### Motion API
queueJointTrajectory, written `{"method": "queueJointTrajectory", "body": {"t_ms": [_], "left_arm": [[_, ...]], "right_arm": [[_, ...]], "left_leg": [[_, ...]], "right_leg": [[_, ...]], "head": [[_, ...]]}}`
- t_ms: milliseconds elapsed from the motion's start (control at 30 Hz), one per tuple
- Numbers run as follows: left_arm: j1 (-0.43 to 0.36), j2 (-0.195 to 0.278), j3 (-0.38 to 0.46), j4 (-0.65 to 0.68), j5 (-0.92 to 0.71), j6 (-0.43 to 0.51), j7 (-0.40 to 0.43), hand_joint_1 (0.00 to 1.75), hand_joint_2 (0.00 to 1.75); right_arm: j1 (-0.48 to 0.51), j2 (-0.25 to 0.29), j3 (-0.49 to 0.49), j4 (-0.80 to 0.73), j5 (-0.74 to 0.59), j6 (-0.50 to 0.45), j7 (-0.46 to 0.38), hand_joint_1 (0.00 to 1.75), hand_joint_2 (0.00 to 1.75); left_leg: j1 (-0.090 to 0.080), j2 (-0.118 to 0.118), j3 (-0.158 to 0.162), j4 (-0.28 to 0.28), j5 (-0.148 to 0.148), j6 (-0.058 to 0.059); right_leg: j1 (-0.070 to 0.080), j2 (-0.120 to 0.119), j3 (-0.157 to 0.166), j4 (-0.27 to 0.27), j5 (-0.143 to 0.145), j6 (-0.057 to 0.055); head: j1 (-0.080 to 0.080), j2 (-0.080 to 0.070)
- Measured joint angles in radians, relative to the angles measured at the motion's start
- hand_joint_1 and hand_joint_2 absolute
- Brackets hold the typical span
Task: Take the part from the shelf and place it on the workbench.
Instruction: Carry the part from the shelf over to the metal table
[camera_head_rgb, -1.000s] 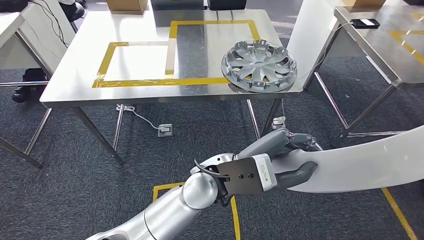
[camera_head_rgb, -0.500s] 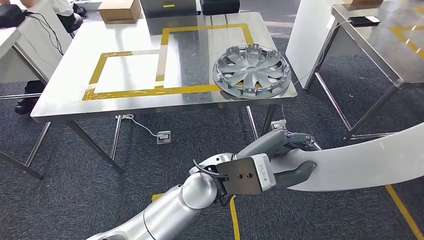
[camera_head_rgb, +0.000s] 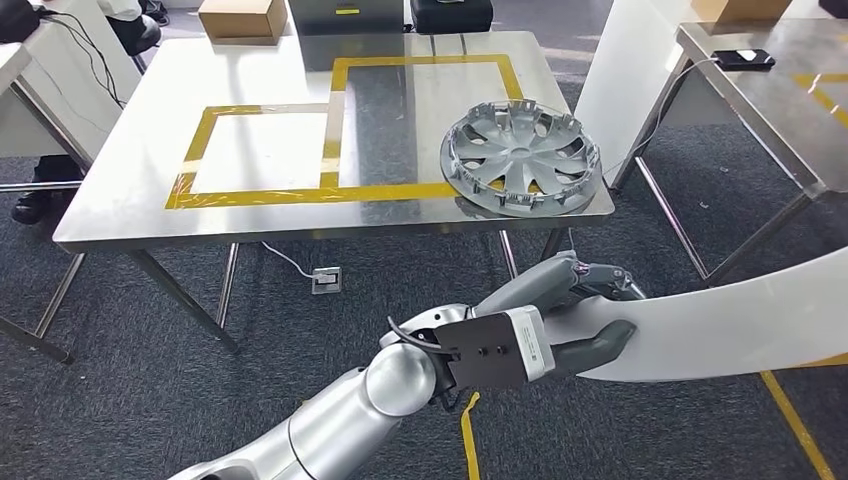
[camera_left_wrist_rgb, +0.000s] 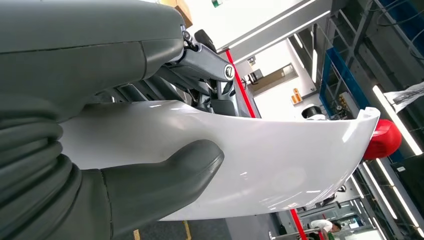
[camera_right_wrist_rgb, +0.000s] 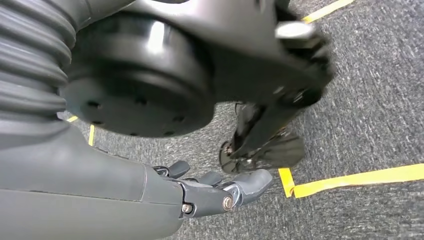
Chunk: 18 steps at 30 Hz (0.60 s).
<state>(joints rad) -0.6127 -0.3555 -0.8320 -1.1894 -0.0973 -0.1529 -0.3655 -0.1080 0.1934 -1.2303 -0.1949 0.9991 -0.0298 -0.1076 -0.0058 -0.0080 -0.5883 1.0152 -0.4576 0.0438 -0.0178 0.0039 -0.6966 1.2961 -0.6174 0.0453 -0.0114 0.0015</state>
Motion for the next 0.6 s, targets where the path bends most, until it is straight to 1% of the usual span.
{"method": "queueJointTrajectory", "body": {"t_ms": [33, 67, 100, 133, 167, 200, 233, 267, 300, 333, 367, 400, 467, 500, 533, 567, 600], "left_arm": [[0.001, 0.000, 0.000, 0.001, 0.000, 0.000, 0.000, 1.75, 1.75], [0.001, 0.000, 0.000, 0.001, 0.000, 0.000, 0.000, 1.75, 1.75], [0.001, 0.000, 0.000, 0.002, 0.000, 0.000, 0.000, 1.75, 1.75], [0.001, 0.000, 0.000, 0.002, 0.000, 0.000, 0.000, 1.75, 1.75], [0.001, 0.000, 0.000, 0.002, 0.000, 0.000, 0.001, 1.75, 1.75], [0.001, 0.000, 0.000, 0.002, 0.000, 0.000, 0.001, 1.75, 1.75], [0.000, 0.000, 0.000, 0.002, 0.000, 0.000, 0.001, 1.75, 1.75], [0.000, 0.000, 0.000, 0.002, 0.000, 0.000, 0.001, 1.75, 1.75], [0.000, 0.000, 0.000, 0.001, -0.001, 0.000, 0.001, 1.75, 1.75], [-0.001, 0.000, 0.000, 0.000, -0.001, 0.001, 0.001, 1.75, 1.75], [-0.003, 0.000, 0.000, -0.001, -0.001, 0.001, 0.001, 1.75, 1.75], [-0.004, 0.000, 0.000, -0.001, -0.001, 0.002, 0.000, 1.75, 1.75], [-0.005, 0.001, 0.000, 0.001, -0.001, 0.003, 0.000, 1.75, 1.75], [-0.004, 0.001, 0.000, 0.003, -0.001, 0.003, 0.000, 1.75, 1.75], [-0.003, 0.002, -0.001, 0.004, -0.001, 0.003, 0.000, 1.75, 1.75], [-0.003, 0.002, -0.001, 0.005, -0.002, 0.003, 0.000, 1.75, 1.75], [-0.003, 0.002, -0.001, 0.005, -0.005, 0.003, 0.000, 1.75, 1.75]], "right_arm": [[0.001, 0.000, 0.000, 0.000, 0.000, 0.000, 0.000, 0.00, 1.75], [0.002, 0.000, 0.000, 0.000, 0.000, 0.000, 0.000, 0.00, 1.75], [0.002, 0.000, 0.000, 0.000, 0.000, 0.000, -0.001, 0.00, 1.75], [0.002, 0.000, 0.000, 0.000, 0.000, 0.000, -0.001, 0.00, 1.75], [0.002, 0.001, 0.000, 0.001, -0.001, 0.000, -0.002, 0.00, 1.75], [0.001, 0.002, 0.000, 0.001, -0.001, 0.000, -0.004, 0.00, 1.75], [0.001, 0.002, 0.000, 0.002, -0.002, 0.000, -0.006, 0.00, 1.75], [0.001, 0.003, 0.000, 0.002, -0.002, 0.000, -0.011, 0.00, 1.75], [0.001, 0.003, 0.000, 0.002, -0.002, 0.000, -0.016, 0.00, 1.75], [0.001, 0.003, 0.000, 0.002, -0.002, -0.001, -0.020, 0.00, 1.75], [0.001, 0.003, 0.000, 0.002, -0.002, -0.001, -0.025, 0.00, 1.75], [0.000, 0.003, 0.000, 0.002, -0.001, -0.001, -0.028, 0.00, 1.75], [-0.001, 0.003, 0.000, 0.002, 0.000, -0.001, -0.034, 0.00, 1.75], [0.000, 0.002, 0.000, 0.002, 0.002, -0.001, -0.036, 0.00, 1.75], [0.000, 0.002, 0.000, 0.002, 0.006, -0.001, -0.036, 0.00, 1.75], [0.001, 0.002, 0.001, 0.002, 0.011, -0.001, -0.036, 0.00, 1.75], [0.002, 0.002, 0.002, 0.002, 0.017, -0.001, -0.036, 0.00, 1.75]], "left_leg": [[0.000, -0.001, 0.007, 0.001, -0.007, -0.001], [0.001, -0.002, 0.017, 0.002, -0.015, -0.004], [0.002, -0.003, 0.027, 0.003, -0.024, -0.008], [0.002, -0.003, 0.035, 0.005, -0.034, -0.013], [0.000, -0.003, 0.040, 0.007, -0.042, -0.019], [-0.002, -0.004, 0.043, 0.009, -0.049, -0.026], [-0.003, -0.004, 0.044, 0.008, -0.053, -0.031], [-0.003, -0.004, 0.046, 0.007, -0.057, -0.036], [-0.002, -0.003, 0.050, 0.007, -0.061, -0.042], [0.000, -0.002, 0.049, 0.017, -0.067, -0.047], [0.001, -0.001, 0.039, 0.044, -0.079, -0.053], [0.002, 0.000, 0.015, 0.092, -0.096, -0.057], [0.003, 0.001, -0.066, 0.223, -0.136, -0.060], [0.003, 0.001, -0.104, 0.273, -0.143, -0.059], [0.003, 0.001, -0.126, 0.291, -0.132, -0.057], [0.003, 0.001, -0.129, 0.271, -0.101, -0.053], [0.002, 0.001, -0.116, 0.218, -0.056, -0.048]], "right_leg": [[-0.002, 0.000, -0.016, 0.000, 0.024, 0.002], [-0.004, 0.000, -0.013, -0.038, 0.067, 0.004], [-0.006, -0.002, 0.006, -0.107, 0.120, 0.006], [-0.007, -0.003, 0.030, -0.174, 0.157, 0.007], [-0.006, -0.004, 0.051, -0.226, 0.180, 0.002], [-0.005, -0.004, 0.064, -0.257, 0.185, -0.003], [-0.002, -0.003, 0.068, -0.263, 0.176, -0.011], [-0.001, -0.002, 0.071, -0.265, 0.173, -0.020], [-0.001, -0.002, 0.075, -0.267, 0.170, -0.027], [-0.002, -0.002, 0.081, -0.268, 0.166, -0.034], [-0.003, -0.002, 0.088, -0.269, 0.162, -0.041], [-0.004, -0.002, 0.096, -0.270, 0.157, -0.047], [-0.002, -0.003, 0.108, -0.270, 0.146, -0.054], [-0.001, -0.002, 0.114, -0.270, 0.141, -0.055], [0.000, -0.001, 0.121, -0.270, 0.136, -0.055], [0.000, 0.000, 0.129, -0.270, 0.130, -0.054], [0.001, 0.002, 0.139, -0.270, 0.123, -0.052]], "head": [[0.000, 0.000], [0.000, 0.000], [0.001, 0.000], [0.001, 0.000], [0.002, 0.000], [0.002, 0.000], [0.002, 0.000], [0.002, 0.000], [0.001, 0.000], [0.000, 0.000], [-0.001, 0.000], [-0.002, 0.000], [-0.005, 0.000], [-0.005, 0.000], [-0.005, 0.000], [-0.005, 0.000], [-0.005, 0.000]]}}
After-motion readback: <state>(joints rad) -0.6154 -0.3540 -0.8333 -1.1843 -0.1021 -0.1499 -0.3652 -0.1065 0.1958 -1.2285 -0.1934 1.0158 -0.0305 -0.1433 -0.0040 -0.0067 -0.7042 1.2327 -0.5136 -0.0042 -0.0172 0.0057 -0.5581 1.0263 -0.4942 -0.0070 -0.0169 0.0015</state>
